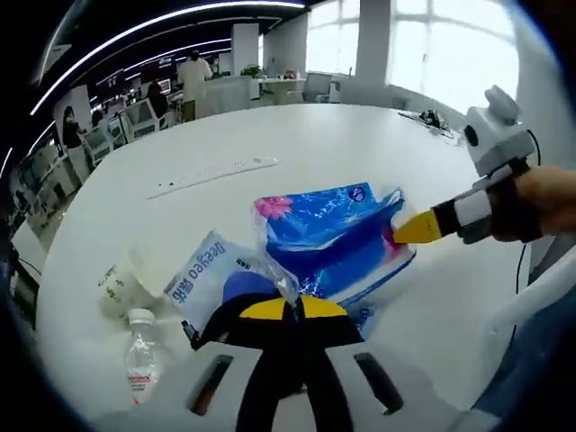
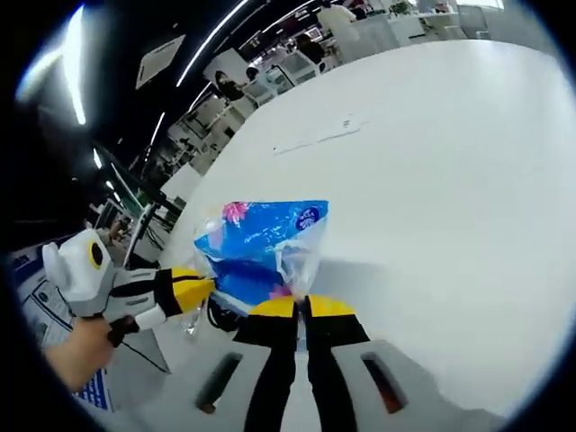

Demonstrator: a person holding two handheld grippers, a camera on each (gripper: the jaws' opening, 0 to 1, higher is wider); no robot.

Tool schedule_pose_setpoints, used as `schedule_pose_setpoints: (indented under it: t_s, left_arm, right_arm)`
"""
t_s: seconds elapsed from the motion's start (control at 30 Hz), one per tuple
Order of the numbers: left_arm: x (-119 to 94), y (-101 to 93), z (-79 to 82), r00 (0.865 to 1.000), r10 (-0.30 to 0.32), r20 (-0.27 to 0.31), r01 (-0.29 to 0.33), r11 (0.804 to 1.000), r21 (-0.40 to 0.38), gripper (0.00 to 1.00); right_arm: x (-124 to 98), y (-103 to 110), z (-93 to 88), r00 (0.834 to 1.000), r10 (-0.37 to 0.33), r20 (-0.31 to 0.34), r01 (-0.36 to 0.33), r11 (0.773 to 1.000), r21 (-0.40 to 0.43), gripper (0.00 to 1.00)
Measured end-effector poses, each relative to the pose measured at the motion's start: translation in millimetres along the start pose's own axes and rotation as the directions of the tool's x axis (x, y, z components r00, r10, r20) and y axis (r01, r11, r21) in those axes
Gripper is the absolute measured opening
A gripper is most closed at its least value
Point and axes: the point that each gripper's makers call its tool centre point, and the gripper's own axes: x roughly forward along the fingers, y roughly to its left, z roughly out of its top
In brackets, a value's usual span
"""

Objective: Arrange the tabletop items into an orderly group along one side of the table until the central work area is clear of visible clutter.

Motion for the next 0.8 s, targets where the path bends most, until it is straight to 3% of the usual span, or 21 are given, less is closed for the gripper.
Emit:
schedule_pose_setpoints:
  t_s: [0.3,0.53,0.8]
  left_arm:
    - [20,-22.9,26.8,0.999,-0.044,-0.007,0.045,0.996,0.08,0.01]
    - [33,-27.9,42.2,0.998,-0.061,-0.026,0.064,0.989,0.132,0.01]
    - [46,-23.2,40.1,0.996,-0.074,-0.059,0.079,0.992,0.093,0.02]
  right_arm:
    - [-16,-25,29.1,0.996,-0.074,0.043,0.078,0.991,-0.107,0.0]
    - [-15,-41,35.9,0.995,-0.096,0.035,0.099,0.991,-0.091,0.01]
    - [-5,-49,42.8,0.995,-0.102,0.02,0.104,0.987,-0.126,0.01]
